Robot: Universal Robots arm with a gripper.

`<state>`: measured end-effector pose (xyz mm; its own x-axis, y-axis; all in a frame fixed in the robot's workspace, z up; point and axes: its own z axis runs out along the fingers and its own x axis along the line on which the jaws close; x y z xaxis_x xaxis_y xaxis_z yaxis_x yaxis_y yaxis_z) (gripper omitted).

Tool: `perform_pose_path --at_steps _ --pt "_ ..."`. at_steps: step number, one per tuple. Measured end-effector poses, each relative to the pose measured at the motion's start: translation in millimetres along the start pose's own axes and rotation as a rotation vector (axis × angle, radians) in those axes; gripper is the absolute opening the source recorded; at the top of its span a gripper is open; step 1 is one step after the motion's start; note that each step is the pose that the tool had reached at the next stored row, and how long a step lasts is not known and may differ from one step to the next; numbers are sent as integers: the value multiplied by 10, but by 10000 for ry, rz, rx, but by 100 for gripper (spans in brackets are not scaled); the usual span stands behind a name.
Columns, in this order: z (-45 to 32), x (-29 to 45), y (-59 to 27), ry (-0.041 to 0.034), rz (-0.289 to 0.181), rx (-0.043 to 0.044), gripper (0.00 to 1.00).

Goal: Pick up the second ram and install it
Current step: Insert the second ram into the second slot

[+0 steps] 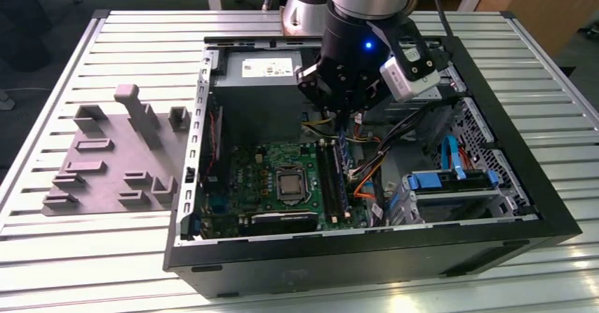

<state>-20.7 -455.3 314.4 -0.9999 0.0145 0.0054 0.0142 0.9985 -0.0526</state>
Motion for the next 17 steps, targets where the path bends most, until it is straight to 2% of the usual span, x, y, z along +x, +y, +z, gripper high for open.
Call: perform_pose_path --at_steps 7,17 --pt "10 0 1 -1 0 -3 14" --pt "190 1 13 1 21 0 14"
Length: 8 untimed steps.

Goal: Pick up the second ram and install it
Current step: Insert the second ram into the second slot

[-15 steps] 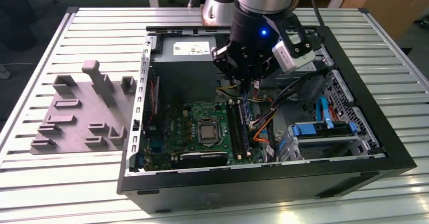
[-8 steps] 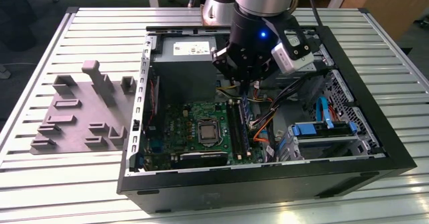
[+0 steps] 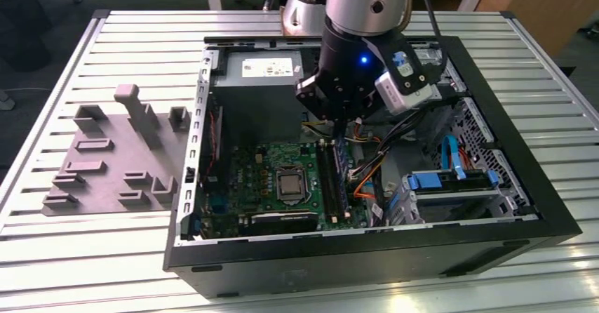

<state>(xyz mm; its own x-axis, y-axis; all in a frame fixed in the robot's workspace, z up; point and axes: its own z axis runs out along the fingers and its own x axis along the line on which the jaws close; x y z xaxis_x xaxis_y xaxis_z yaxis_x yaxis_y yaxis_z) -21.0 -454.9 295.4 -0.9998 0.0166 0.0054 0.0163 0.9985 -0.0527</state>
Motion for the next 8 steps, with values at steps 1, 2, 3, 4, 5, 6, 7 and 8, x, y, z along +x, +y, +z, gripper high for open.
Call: perform_pose_path --at_steps 1,2,3,4,5,6,7,8 --pt "18 0 1 0 0 0 14" --pt "36 0 2 0 0 -1 14" --pt "55 0 3 0 0 -2 14" --pt "73 0 4 0 -1 -2 14" --pt "90 0 5 -2 -23 -1 14" --pt "100 -1 5 -4 -75 -2 14" --pt "105 -1 6 -6 -112 0 14" --pt "105 -1 5 -6 -114 1 14"
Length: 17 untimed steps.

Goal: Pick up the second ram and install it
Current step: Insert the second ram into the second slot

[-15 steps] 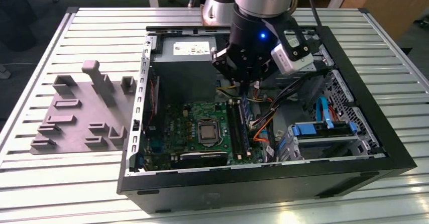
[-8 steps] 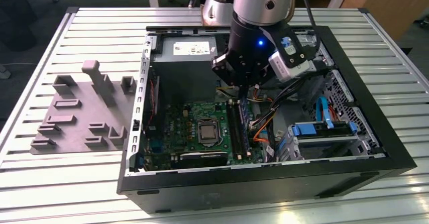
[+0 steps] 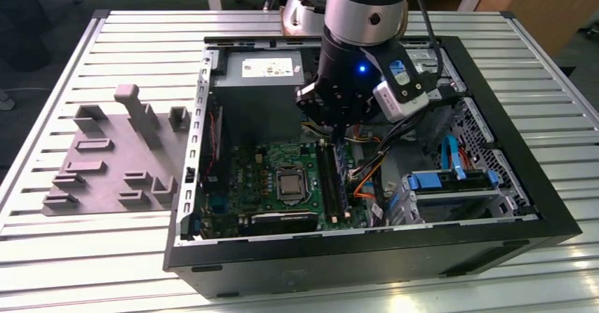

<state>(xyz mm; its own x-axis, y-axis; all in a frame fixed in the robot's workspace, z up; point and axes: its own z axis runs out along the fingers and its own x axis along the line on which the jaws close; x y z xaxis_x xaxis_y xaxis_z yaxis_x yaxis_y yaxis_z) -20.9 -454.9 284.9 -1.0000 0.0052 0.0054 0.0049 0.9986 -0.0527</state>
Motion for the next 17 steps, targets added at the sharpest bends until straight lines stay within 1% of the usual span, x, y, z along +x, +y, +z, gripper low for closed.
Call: perform_pose_path --at_steps 6,17 --pt "12 -1 1 -2 -1 -6 14" --pt "210 -2 -23 7 149 -2 14"
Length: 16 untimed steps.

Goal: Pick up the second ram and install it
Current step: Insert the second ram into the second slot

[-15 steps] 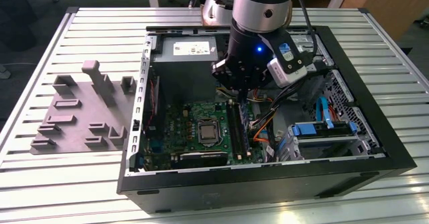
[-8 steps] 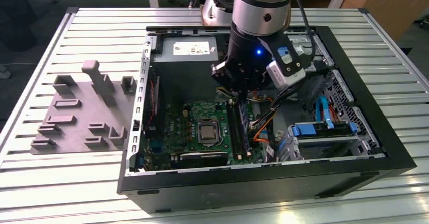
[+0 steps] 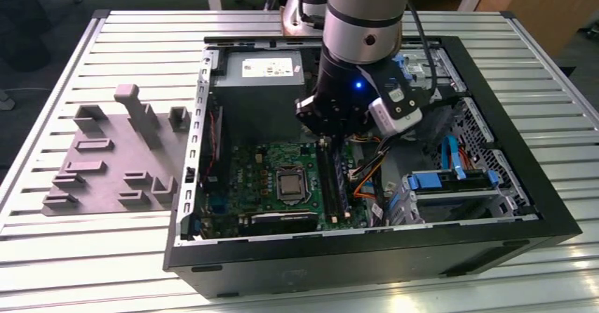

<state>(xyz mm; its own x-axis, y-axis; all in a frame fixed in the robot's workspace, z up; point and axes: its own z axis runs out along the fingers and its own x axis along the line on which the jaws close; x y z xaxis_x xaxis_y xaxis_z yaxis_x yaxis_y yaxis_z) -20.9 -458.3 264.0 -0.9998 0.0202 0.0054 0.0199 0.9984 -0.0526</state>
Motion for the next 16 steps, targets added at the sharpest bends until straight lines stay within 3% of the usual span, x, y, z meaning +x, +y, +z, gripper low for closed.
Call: perform_pose_path --at_steps 5,10,11,14,16 --pt "92 -1 -4 0 12 -1 14" --pt "101 -1 -4 2 15 -21 14" --pt "103 -2 -4 2 13 -75 14" --pt "109 -1 -21 11 12 -445 14" --pt "120 -2 -34 10 12 -494 14"
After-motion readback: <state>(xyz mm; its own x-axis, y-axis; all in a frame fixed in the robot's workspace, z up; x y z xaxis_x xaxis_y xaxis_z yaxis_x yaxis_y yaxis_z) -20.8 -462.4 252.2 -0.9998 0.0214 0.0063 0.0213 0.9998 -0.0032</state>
